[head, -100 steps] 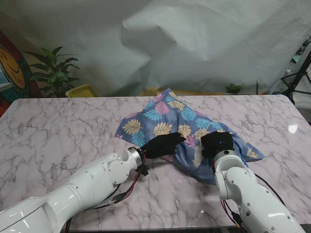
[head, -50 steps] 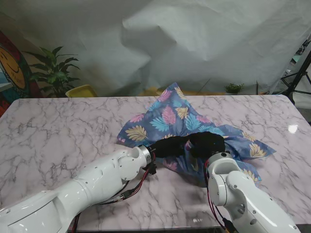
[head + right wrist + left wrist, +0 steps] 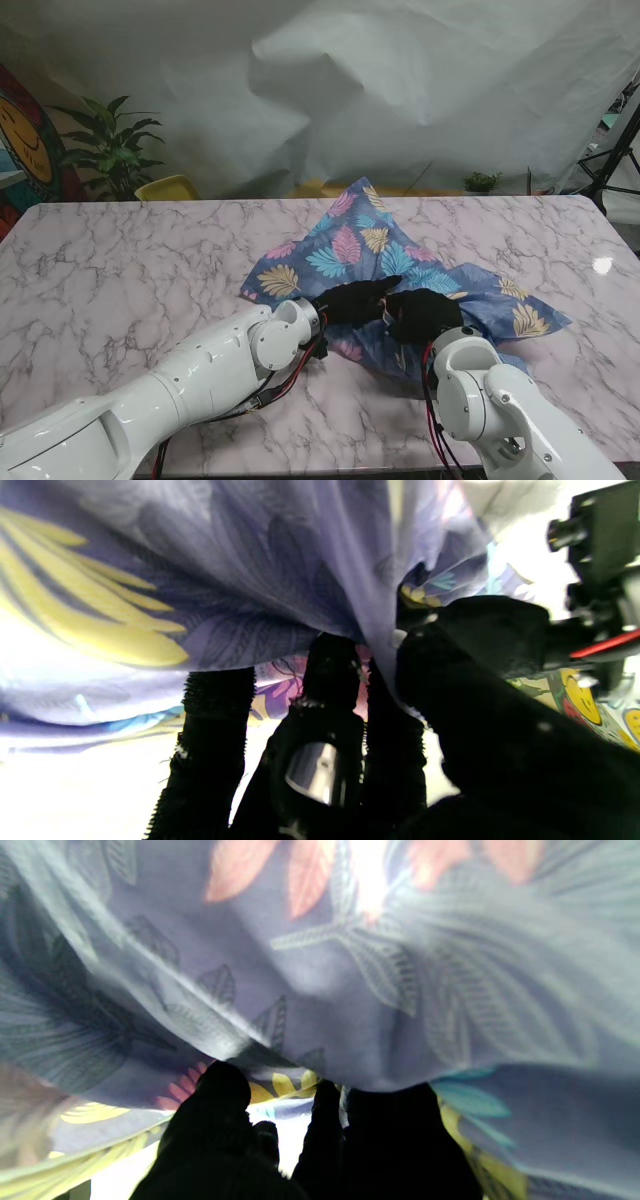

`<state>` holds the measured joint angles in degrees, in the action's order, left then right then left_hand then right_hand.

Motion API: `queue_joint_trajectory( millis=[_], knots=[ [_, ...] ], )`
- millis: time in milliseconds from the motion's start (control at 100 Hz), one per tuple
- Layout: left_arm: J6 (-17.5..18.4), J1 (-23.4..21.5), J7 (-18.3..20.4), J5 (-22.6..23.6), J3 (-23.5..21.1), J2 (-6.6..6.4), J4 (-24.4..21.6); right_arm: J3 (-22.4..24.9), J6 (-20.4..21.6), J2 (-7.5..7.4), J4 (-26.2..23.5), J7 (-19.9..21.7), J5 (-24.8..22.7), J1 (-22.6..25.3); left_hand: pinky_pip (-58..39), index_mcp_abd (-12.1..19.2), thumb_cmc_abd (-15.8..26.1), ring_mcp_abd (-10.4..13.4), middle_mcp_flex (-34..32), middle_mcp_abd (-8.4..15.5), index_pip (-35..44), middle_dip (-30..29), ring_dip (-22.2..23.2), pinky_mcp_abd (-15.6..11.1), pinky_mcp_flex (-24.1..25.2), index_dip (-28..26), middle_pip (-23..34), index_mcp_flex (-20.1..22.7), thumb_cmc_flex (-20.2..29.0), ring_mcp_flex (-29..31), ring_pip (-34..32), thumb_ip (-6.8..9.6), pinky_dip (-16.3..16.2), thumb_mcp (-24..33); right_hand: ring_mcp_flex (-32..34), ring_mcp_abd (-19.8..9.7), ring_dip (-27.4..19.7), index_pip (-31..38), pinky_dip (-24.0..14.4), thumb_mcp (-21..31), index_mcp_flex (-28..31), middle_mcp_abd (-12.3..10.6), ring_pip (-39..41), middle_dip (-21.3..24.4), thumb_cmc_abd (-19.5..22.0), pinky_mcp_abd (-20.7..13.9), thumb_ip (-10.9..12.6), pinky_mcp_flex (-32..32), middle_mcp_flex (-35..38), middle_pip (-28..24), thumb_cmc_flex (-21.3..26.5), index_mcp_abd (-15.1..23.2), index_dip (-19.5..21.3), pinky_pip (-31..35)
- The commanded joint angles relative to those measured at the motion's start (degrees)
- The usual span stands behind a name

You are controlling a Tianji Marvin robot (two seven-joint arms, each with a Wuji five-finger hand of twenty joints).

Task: Put a pillowcase on a pillow

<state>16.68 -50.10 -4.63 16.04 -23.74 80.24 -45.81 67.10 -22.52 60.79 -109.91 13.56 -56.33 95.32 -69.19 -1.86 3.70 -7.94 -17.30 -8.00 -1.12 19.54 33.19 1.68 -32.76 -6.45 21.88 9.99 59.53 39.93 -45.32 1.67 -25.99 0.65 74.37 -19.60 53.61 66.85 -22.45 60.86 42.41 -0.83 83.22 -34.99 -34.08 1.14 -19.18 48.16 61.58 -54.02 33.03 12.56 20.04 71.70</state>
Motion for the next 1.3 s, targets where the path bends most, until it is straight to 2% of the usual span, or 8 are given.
queue_joint_trajectory(
  millis=[0, 110, 210, 300, 400, 500, 820, 1290],
  knots=[
    [-1.1, -1.6, 2.7, 0.2, 1.0, -1.24, 1.9, 0.0, 1.0, -0.17, -0.9, -0.1, 0.7, 1.0, -13.1, -0.3, 1.1, -9.0, 1.3, -4.9, -0.9, -0.6, -0.2, -2.8, -10.6, 0.9, -1.3, -2.3, -1.3, 7.0, -1.9, 0.06, -1.6, -0.6, 2.1, -9.1, 1.1, 2.0, -1.4, 2.0, 0.4, 3.6, 5.3, 1.0, 2.6, -2.8, 2.6, 1.7, 0.3, -2.1, 4.9, 2.7, -1.2, 1.5],
    [-1.2, -1.6, 3.3, -0.2, 0.9, -1.37, 1.9, -0.3, 3.4, 0.08, 0.5, -2.1, 2.7, 0.2, -13.3, -0.6, 1.2, -8.7, 1.6, -5.2, -0.8, -0.6, -0.3, -3.3, -11.0, 1.2, -1.3, -2.3, -1.3, 7.1, -2.2, 0.11, -1.0, -0.5, 2.2, -8.7, -0.1, 0.6, -1.4, 0.5, 1.7, 2.8, 3.6, 3.0, 2.0, -3.5, 3.0, 1.5, 2.0, -0.4, 3.6, 2.4, -3.6, 0.2],
    [-0.9, -1.9, 3.7, -0.6, 0.7, -1.57, 1.5, -1.3, 5.7, 0.01, 4.1, -2.8, 1.9, -2.4, -13.4, -1.1, 1.3, -8.8, 1.6, -5.2, -0.6, -0.6, -0.4, -3.4, -11.1, 1.1, -1.2, -2.2, -1.7, 7.0, -2.3, 0.09, -0.6, -0.6, 2.2, -2.0, -7.4, -1.1, -2.0, -2.0, 2.4, -0.4, -5.5, 3.9, 3.4, -2.2, 2.5, -2.3, 3.3, 2.5, -3.6, 5.1, -5.5, -1.5],
    [-0.3, -2.3, 4.8, -1.3, 0.3, -2.31, 0.3, -2.3, 6.6, -0.33, 7.5, -1.8, 0.0, -5.0, -13.3, -1.6, 1.6, -8.9, 1.8, -5.3, -0.1, -0.7, -0.5, -3.3, -10.8, 0.7, -1.4, -1.9, -2.1, 6.6, -2.1, 0.07, -0.2, -0.7, 2.0, 7.2, -19.5, -5.4, -2.6, -5.3, 0.8, -1.6, -25.4, 5.5, 7.9, 1.1, 2.1, -8.6, 1.0, 8.0, -13.2, 3.7, -6.6, -2.8],
    [-0.9, -3.4, 6.9, -1.9, -0.6, -4.13, -2.9, -3.3, 5.8, -0.82, 10.2, 1.3, -1.4, -7.3, -13.3, -2.2, 1.8, -9.3, 1.3, -5.5, 0.4, -0.7, -0.7, -2.9, -10.8, 0.0, -1.3, -1.0, -2.4, 6.8, -2.1, 0.08, 0.2, -0.8, -3.9, 15.8, -26.7, -18.4, -1.5, -9.5, -0.1, -1.0, -52.3, 8.6, 16.4, 6.0, 9.8, -16.2, -4.6, 13.4, -22.7, -0.7, 3.8, -5.3],
    [-2.1, -5.1, 8.7, -1.9, -2.2, -6.5, -7.4, -4.1, 4.3, -1.29, 12.6, 4.5, -2.2, -9.3, -13.3, -3.4, 2.0, -9.6, 0.9, -5.6, 0.7, -0.9, -0.9, -2.8, -10.9, -0.8, -1.4, -0.6, -2.8, 6.9, -1.9, 0.09, 0.5, -0.8, -12.0, 20.4, -29.9, -22.1, 0.0, -16.4, -3.6, -0.2, -62.0, 10.5, 21.0, 9.2, 10.9, -21.1, -10.0, 16.4, -25.5, -2.3, 4.2, -7.4],
    [-5.9, -11.3, 14.7, 0.0, -9.1, -13.0, -19.9, -7.4, 1.3, -1.19, 22.6, 1.3, -2.4, -14.7, -13.2, -6.4, 2.8, -10.0, -0.6, -6.3, 3.0, -1.1, -1.4, -2.3, -11.2, -3.9, -1.6, 1.7, -3.9, 6.9, -1.4, 0.24, 1.4, -0.8, -18.1, 21.4, -32.3, -22.9, 1.4, -19.3, -5.7, -0.3, -65.4, 11.4, 24.8, 10.6, 11.6, -25.5, -13.5, 16.9, -24.6, -2.7, 4.2, -8.8],
    [-13.9, -16.7, 14.1, 10.0, -16.8, -16.02, -29.4, -13.9, 3.7, 1.05, 32.1, -12.5, 2.5, -22.1, -10.9, -6.9, 2.8, -9.6, -0.7, -4.9, 7.1, -1.5, -2.5, -0.3, -5.3, -7.6, -2.6, 5.4, -4.8, 2.2, 3.2, 0.41, 1.1, -0.8, -19.2, 21.1, -33.8, -21.6, 2.5, -16.5, -6.0, -1.3, -65.4, 12.0, 25.2, 10.3, 11.4, -26.4, -13.6, 16.3, -26.4, -1.9, 4.1, -8.4]
  ],
)
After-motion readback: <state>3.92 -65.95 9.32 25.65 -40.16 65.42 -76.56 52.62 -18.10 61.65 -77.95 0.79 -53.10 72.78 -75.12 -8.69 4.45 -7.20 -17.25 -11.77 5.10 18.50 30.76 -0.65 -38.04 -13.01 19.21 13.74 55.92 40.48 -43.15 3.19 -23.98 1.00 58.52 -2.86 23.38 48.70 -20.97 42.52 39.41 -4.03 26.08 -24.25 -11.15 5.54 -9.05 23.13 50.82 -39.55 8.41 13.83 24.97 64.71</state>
